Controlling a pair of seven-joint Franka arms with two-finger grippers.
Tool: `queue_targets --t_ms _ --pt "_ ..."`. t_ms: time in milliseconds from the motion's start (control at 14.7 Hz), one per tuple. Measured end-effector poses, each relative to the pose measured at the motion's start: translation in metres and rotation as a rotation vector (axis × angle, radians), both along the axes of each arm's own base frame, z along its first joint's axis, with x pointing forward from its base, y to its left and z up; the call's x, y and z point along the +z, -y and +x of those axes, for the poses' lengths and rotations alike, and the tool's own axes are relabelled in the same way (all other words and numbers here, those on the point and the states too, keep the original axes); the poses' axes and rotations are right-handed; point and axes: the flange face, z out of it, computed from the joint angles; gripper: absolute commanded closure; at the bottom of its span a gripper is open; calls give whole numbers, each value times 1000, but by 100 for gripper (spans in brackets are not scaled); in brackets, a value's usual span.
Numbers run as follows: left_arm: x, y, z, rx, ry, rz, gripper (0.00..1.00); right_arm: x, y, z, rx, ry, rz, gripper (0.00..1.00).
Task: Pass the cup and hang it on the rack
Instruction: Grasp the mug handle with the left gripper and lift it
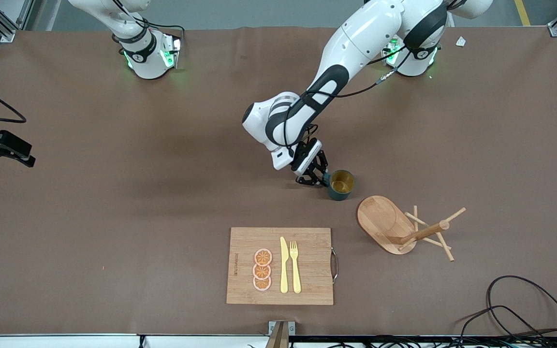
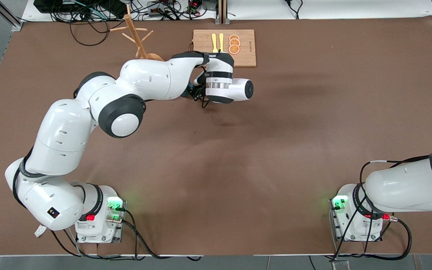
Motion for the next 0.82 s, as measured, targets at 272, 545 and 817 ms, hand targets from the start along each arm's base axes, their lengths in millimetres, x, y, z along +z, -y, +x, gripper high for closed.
queue_targets --t_ms 272,545,817 --pt "25 6 14 -34 -17 -7 97 9 12 -10 -12 -56 1 0" --pt "88 22 37 -46 -60 -91 97 10 11 -11 -11 -61 2 0" --pt "168 23 65 -12 -146 -293 97 12 7 -10 -4 -51 2 0"
